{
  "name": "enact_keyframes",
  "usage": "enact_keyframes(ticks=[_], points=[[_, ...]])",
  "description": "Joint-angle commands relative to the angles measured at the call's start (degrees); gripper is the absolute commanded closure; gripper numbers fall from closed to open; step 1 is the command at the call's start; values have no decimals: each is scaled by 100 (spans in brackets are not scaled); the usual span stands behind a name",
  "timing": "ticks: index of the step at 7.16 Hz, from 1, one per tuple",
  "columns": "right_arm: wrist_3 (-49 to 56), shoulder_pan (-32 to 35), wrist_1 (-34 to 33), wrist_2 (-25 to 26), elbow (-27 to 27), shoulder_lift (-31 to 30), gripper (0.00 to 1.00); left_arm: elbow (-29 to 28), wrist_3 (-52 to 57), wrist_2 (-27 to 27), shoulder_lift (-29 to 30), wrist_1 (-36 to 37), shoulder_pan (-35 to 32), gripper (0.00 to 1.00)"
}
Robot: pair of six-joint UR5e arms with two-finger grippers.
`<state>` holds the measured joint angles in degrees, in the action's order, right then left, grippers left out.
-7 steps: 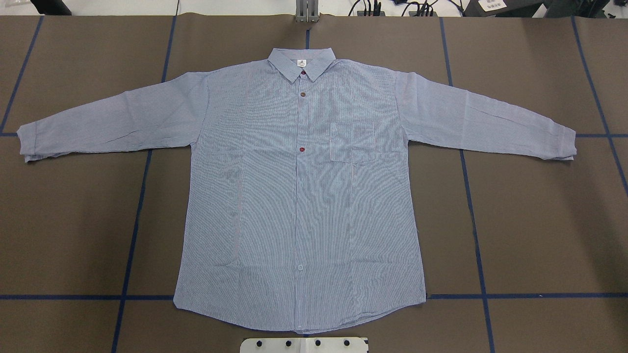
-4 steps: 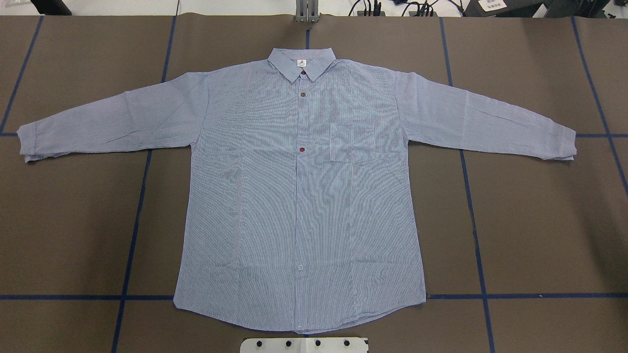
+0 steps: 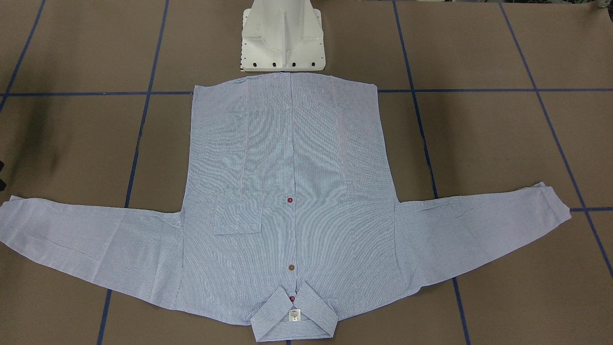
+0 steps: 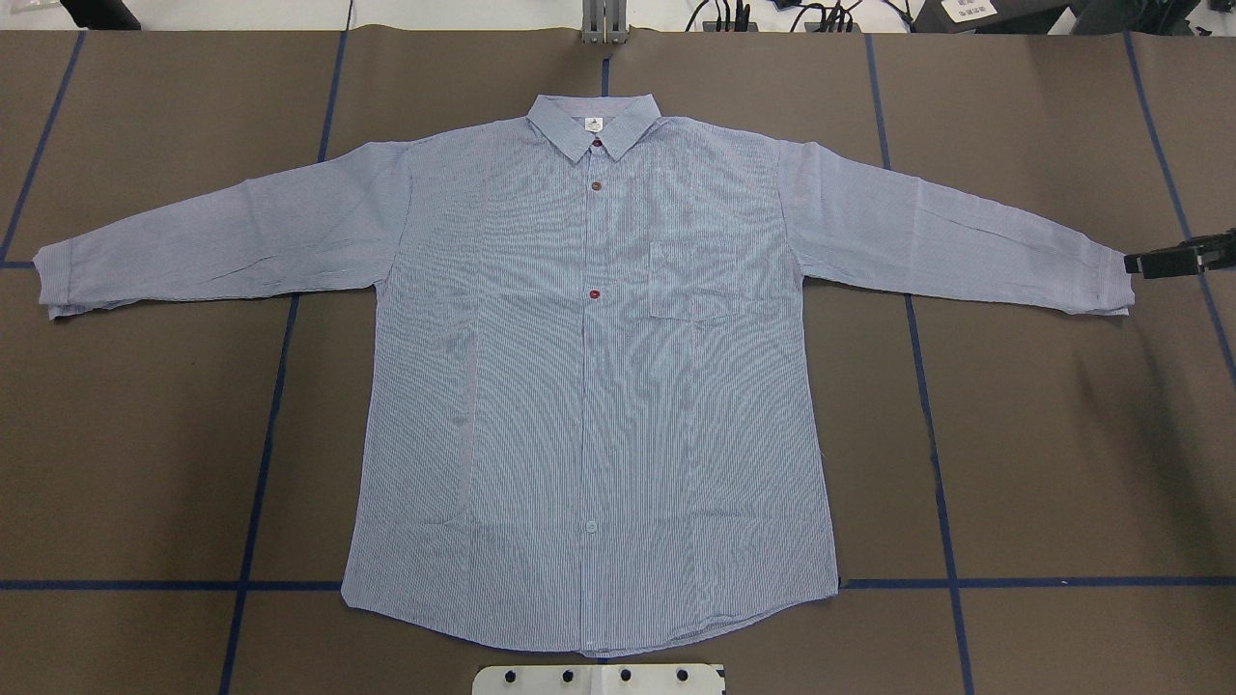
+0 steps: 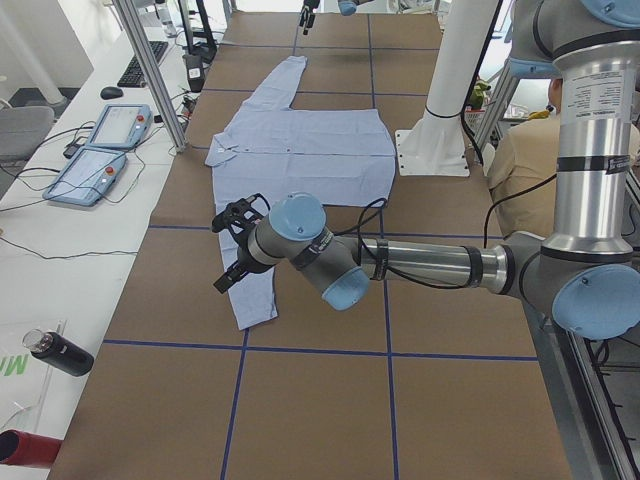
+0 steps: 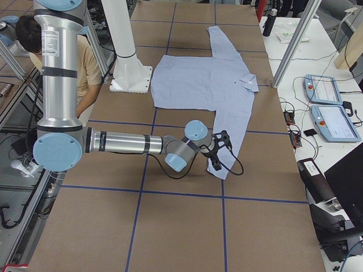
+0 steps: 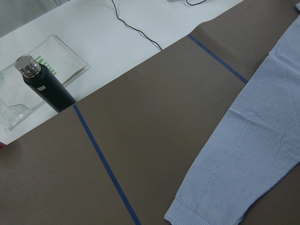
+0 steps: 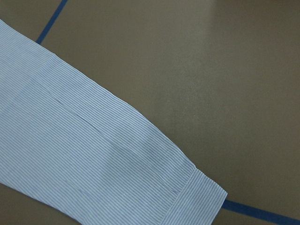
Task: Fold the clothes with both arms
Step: 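Grasp the shirt cuff nearest the right gripper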
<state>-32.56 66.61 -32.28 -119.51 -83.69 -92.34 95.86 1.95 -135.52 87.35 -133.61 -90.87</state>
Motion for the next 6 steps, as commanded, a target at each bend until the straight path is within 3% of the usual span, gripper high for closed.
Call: enact_keyframes(ticks=[1,5,6], points=[[-163,-288,817,348,728,93,0,3,-2,0,-25,-33,-1,0],[-321,-605,943,674,897,85,1,-6,-2,0,-34,-33,-1,0],[-339,-623,943,709,976,85,11,-6,-2,0,-34,-33,8,0]])
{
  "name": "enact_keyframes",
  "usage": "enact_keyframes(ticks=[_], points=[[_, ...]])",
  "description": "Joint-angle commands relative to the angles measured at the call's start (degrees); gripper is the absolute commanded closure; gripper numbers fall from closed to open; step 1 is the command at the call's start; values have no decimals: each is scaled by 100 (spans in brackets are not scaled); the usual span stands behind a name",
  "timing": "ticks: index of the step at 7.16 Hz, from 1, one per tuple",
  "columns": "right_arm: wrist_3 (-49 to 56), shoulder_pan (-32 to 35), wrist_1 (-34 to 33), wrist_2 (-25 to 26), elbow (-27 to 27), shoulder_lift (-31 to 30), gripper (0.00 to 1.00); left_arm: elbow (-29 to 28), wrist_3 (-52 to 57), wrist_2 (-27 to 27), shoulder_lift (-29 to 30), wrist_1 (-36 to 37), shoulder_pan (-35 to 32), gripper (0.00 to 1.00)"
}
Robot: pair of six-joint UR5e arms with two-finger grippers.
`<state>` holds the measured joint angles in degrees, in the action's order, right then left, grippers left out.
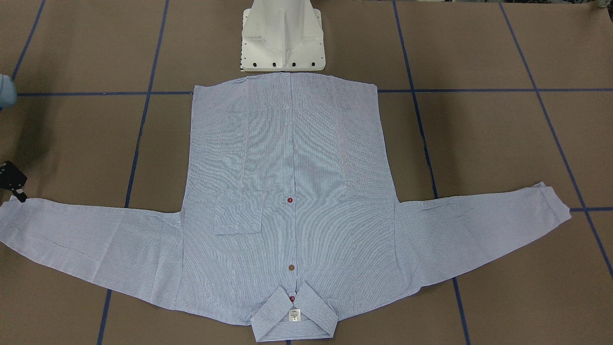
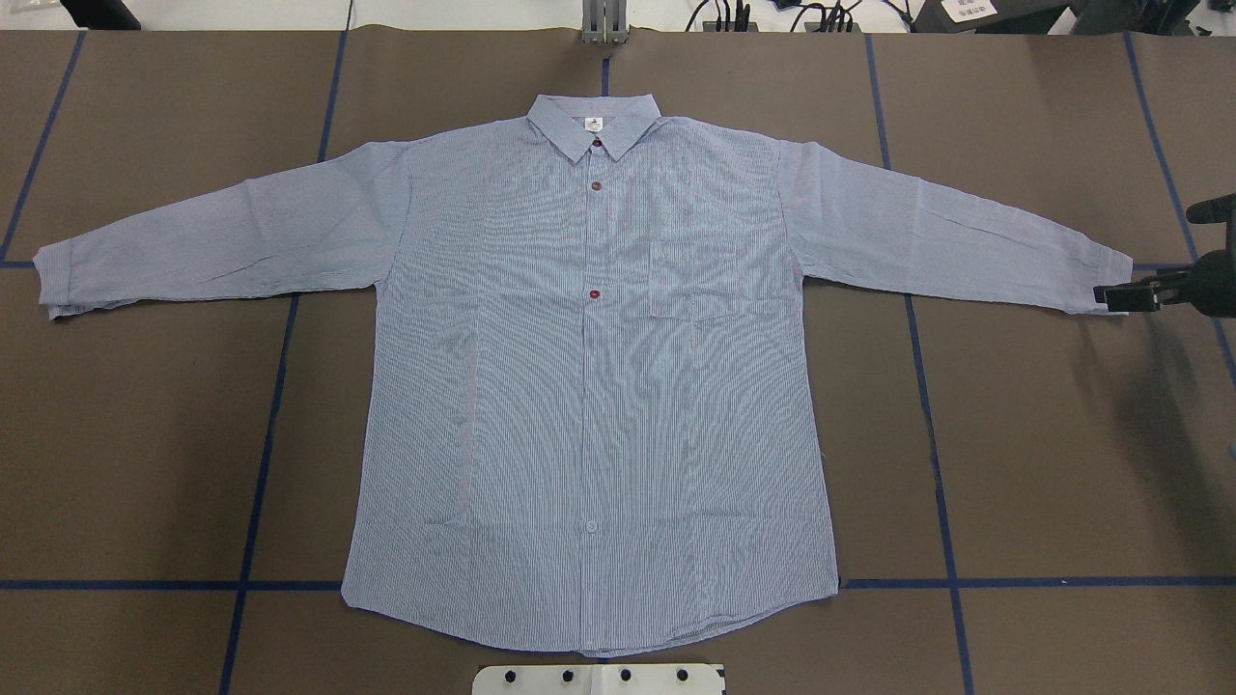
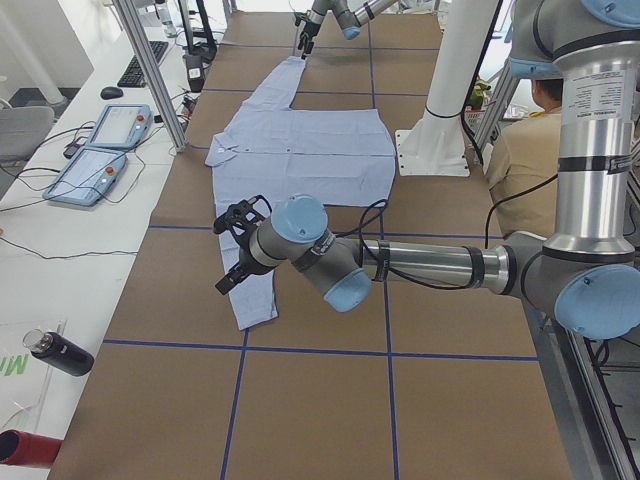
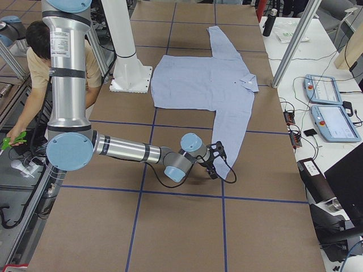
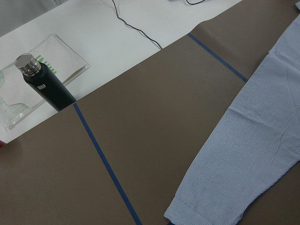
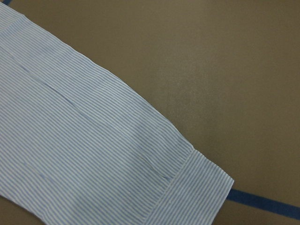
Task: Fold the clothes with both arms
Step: 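Grasp the shirt cuff nearest the right gripper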
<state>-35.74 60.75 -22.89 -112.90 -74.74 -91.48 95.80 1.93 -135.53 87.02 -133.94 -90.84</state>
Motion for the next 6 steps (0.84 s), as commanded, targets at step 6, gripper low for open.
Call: enact_keyframes(ticks=[6], points=[[-511,-115,57,75,153,-10,38,0,0,-9,-9,0,-4,0]])
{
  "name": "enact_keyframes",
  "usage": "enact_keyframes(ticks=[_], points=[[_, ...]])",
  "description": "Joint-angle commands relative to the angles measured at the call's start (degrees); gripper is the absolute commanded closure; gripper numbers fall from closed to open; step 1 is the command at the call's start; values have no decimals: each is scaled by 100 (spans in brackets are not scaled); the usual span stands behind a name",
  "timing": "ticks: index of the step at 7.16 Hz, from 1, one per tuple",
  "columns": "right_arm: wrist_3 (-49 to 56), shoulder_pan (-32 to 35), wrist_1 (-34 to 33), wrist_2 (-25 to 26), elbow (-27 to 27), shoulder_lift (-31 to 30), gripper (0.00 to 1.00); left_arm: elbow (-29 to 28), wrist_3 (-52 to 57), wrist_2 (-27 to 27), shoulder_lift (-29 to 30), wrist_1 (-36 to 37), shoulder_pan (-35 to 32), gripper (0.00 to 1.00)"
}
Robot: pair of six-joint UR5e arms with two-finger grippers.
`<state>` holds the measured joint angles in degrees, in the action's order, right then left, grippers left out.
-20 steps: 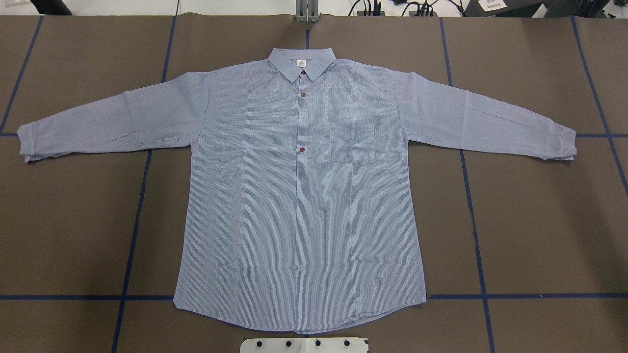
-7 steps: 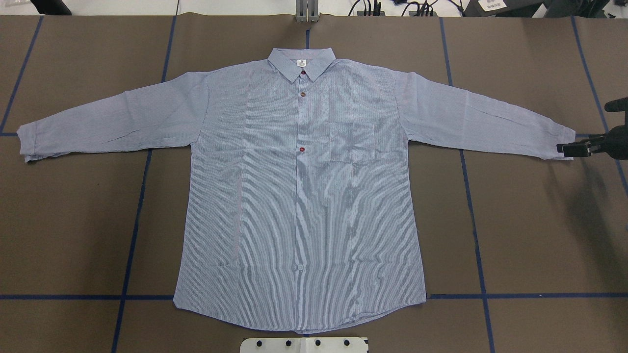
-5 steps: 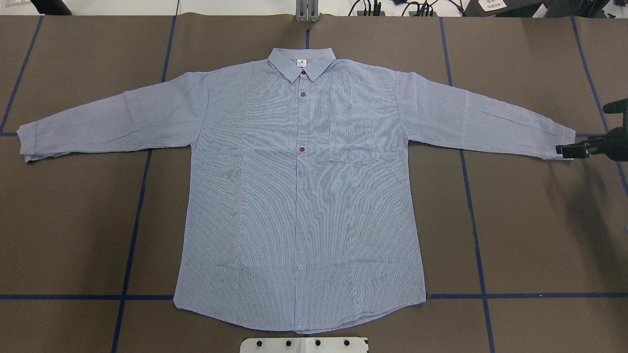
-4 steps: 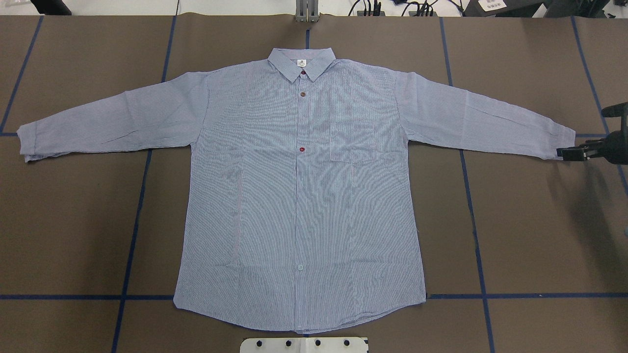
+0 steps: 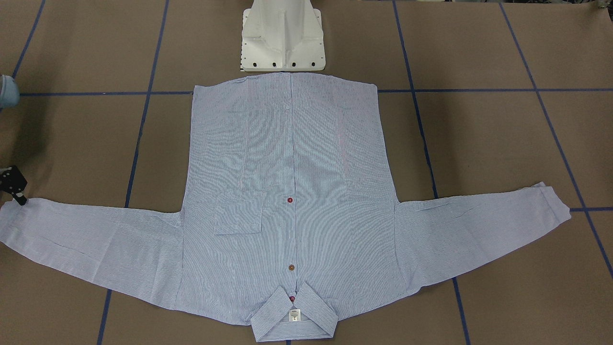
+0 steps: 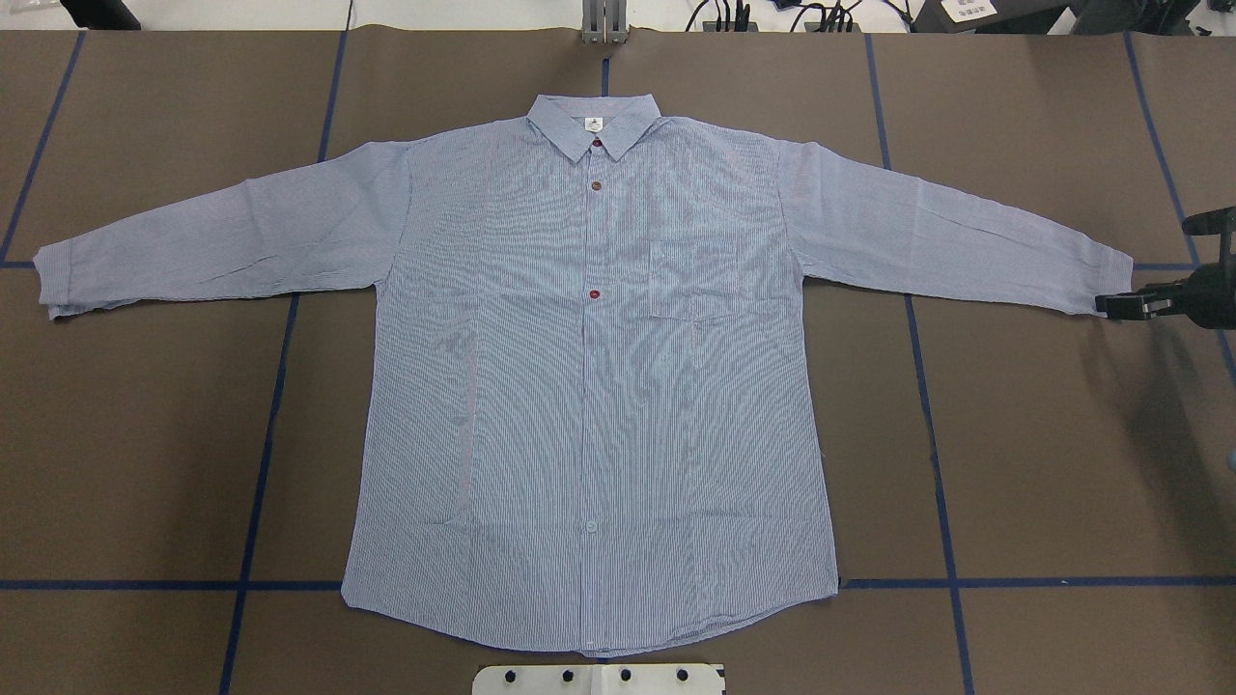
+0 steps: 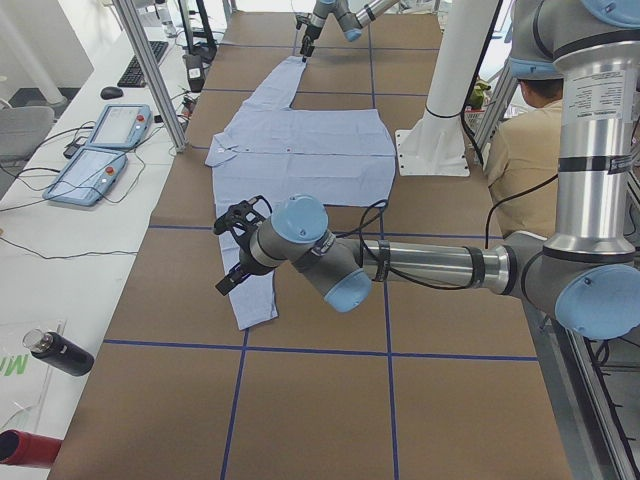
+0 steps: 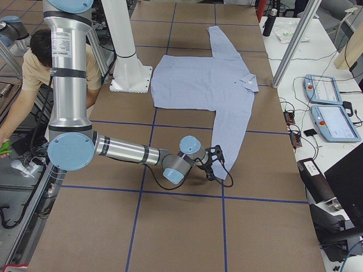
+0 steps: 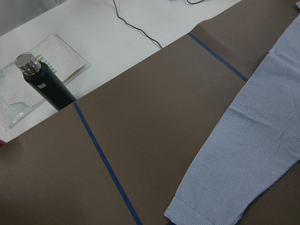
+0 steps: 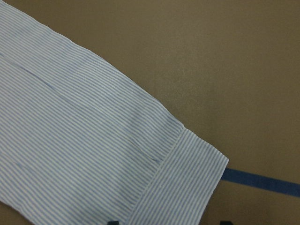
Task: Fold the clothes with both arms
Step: 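Grasp the shirt cuff nearest the right gripper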
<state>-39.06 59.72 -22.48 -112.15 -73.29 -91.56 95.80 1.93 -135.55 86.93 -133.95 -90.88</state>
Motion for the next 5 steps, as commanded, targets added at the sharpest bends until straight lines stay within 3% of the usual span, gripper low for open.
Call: enact_keyframes(ticks=[1,2,5], points=[[-494,-48,146,0,-1,-2,79,0,0,-7,-9,0,0,0],[-837,-75,191,-8,-80,7,100,0,0,-7,-9,0,0,0],[-875,-75,113,-61,-369,33,100,0,0,-7,-9,0,0,0]])
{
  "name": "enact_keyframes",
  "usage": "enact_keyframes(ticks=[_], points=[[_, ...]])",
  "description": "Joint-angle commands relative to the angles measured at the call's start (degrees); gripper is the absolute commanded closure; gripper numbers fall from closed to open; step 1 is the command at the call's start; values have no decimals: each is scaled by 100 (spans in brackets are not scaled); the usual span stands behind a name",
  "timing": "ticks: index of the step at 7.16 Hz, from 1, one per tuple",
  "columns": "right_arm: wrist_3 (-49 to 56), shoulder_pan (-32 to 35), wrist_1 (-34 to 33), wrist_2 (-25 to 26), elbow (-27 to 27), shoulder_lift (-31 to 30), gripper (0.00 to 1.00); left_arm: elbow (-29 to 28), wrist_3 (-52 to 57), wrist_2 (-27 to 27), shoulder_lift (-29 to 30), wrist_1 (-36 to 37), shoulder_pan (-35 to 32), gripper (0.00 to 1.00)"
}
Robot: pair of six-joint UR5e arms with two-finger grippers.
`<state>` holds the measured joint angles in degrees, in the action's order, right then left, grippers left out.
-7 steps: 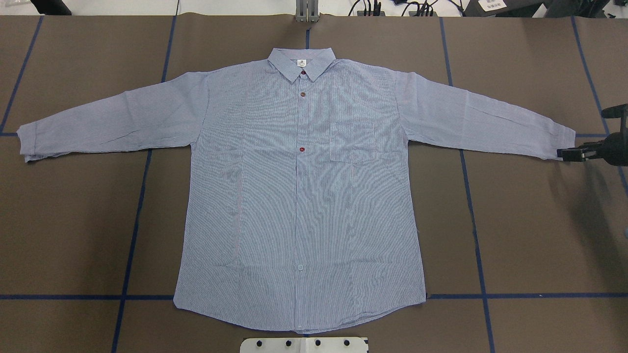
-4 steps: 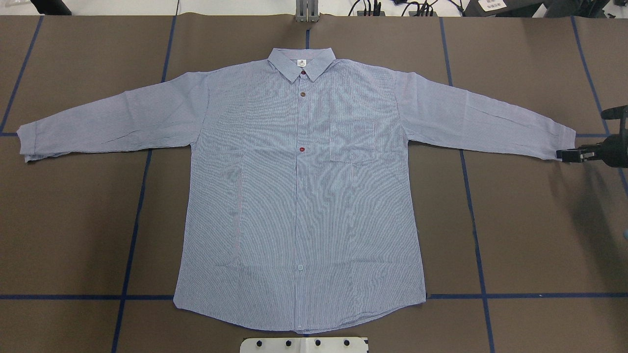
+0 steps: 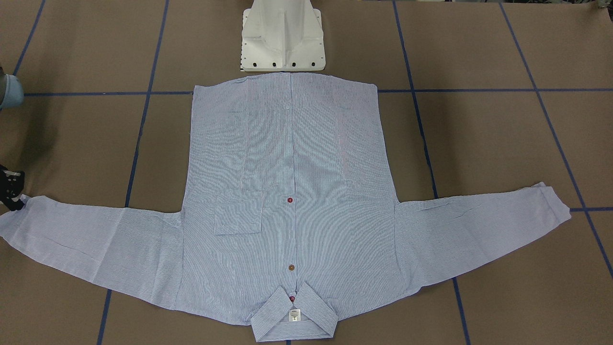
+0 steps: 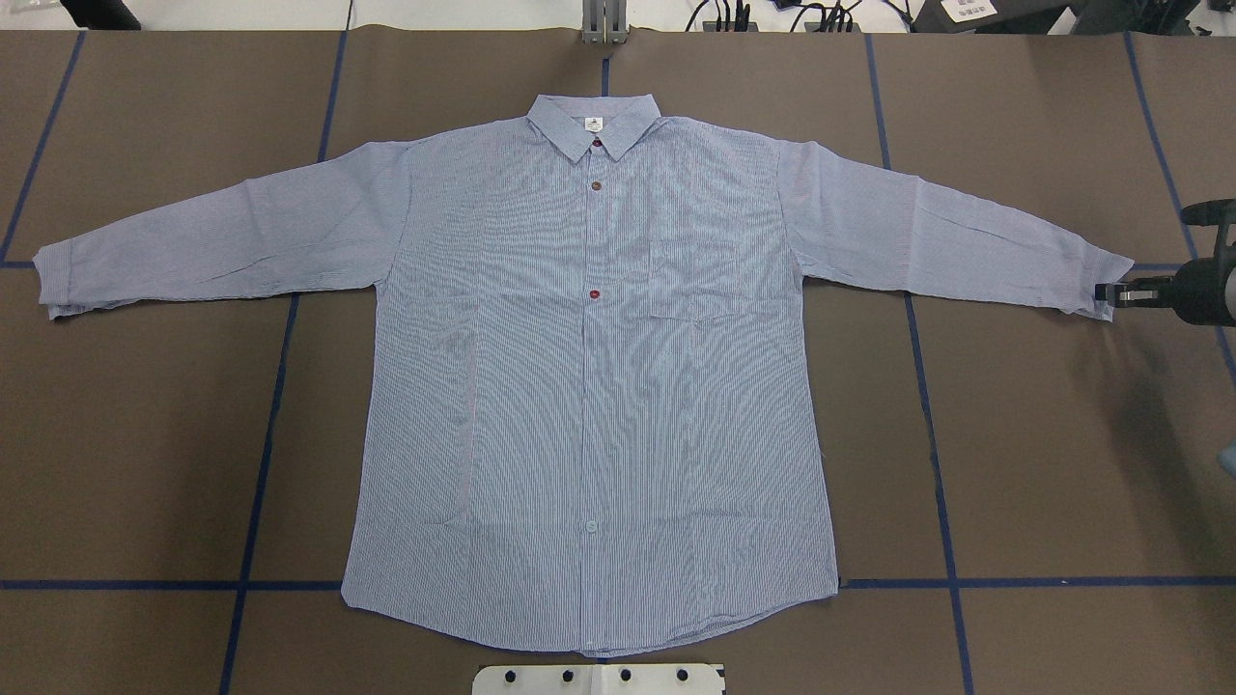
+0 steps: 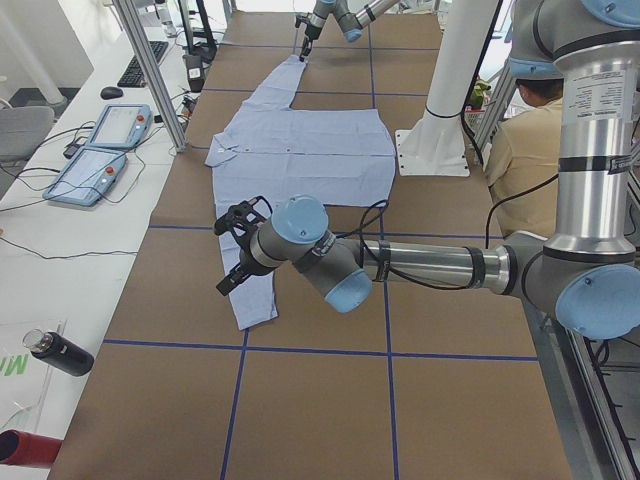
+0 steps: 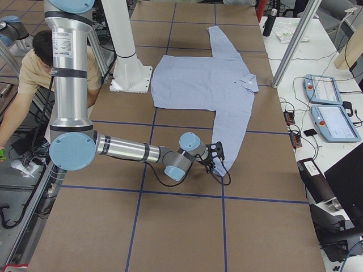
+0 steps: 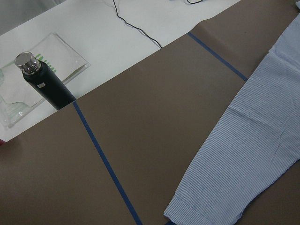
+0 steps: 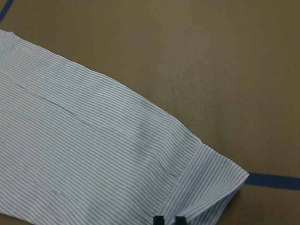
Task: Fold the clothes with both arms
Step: 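Grasp the shirt cuff nearest the right gripper, then carry the held sleeve across the shirt front toward the collar with the right gripper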
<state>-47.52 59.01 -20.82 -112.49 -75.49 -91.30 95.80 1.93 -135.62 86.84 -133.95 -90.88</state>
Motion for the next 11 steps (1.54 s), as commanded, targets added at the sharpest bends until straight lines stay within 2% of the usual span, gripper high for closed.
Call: enact_keyframes(ticks=[1,2,3,4,5,6,7,8,9,10,11], points=[[-38,5,-89,-54,-367,16,100,0,0,0,0,0,0,0],[-64,5,-646,-89,-892,42,100,0,0,0,0,0,0,0],[-151,5,-1861,-37,-1663,329,100,0,0,0,0,0,0,0],[-518,-73,-3013,42,-2045,1037,100,-9,0,0,0,0,0,0],[-1043,-483,-3773,417,-2031,1940,100,0,0,0,0,0,0,0],[-1440,-983,-4624,1143,-1996,2776,100,-9,0,0,0,0,0,0],[-1871,-1318,-5616,1664,-1883,3663,100,-9,0,0,0,0,0,0],[-2258,-1548,-6052,2052,-1472,4464,100,-9,0,0,0,-9,0,0],[-2523,-1733,-6057,2569,-720,5238,100,0,0,0,-9,-9,0,0],[-2882,-1770,-6066,2757,149,6150,100,0,0,0,-9,-9,0,0],[-3095,-1779,-6074,2880,801,6803,100,0,-17,9,-9,-9,0,0]])
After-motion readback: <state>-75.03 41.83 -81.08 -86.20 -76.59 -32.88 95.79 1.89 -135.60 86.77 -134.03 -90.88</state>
